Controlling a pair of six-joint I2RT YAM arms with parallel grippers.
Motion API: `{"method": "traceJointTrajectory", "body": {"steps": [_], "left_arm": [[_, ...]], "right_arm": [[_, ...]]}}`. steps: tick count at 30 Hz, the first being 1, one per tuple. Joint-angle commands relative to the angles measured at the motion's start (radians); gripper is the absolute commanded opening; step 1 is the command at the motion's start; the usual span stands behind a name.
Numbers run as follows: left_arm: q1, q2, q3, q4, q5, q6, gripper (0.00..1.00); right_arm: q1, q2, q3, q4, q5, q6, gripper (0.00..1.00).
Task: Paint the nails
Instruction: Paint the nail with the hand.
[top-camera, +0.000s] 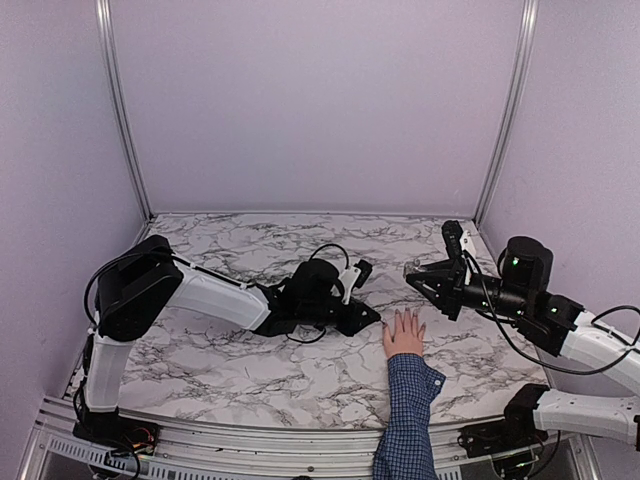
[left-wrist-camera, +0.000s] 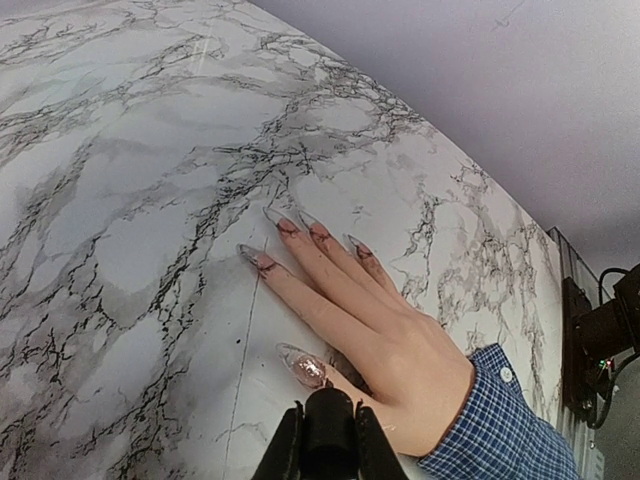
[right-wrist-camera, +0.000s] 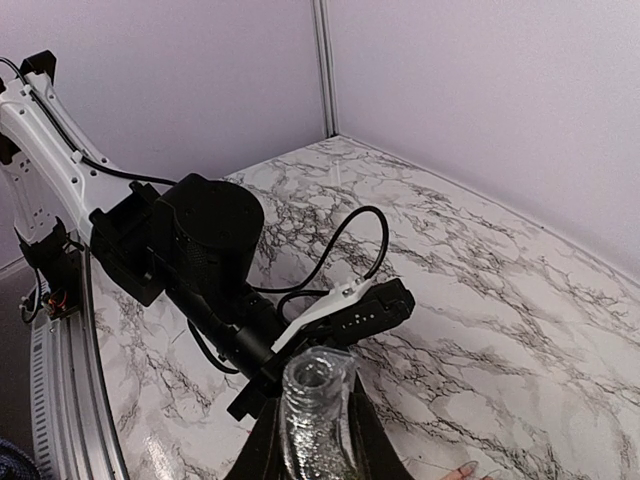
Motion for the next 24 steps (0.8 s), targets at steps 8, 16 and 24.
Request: {"method": "traceJointTrajectory", "body": {"steps": [8, 16, 24], "left_arm": [[-0.003, 0.048, 0.041, -0.003, -0.008, -0.001, 0.0], [-0.003, 0.07, 0.067, -0.01, -0.015, -0.003, 0.0], [-0.001, 0.09, 0.086, -0.021, -0.014, -0.006, 0.0]], "right_arm": [[-0.008, -0.012, 0.006, 0.037, 0.007, 0.012, 0.0], [-0.007, -0.012, 0.006, 0.037, 0.006, 0.012, 0.0], [-0.007, -0.015, 0.006, 0.036, 0.007, 0.011, 0.0]]}}
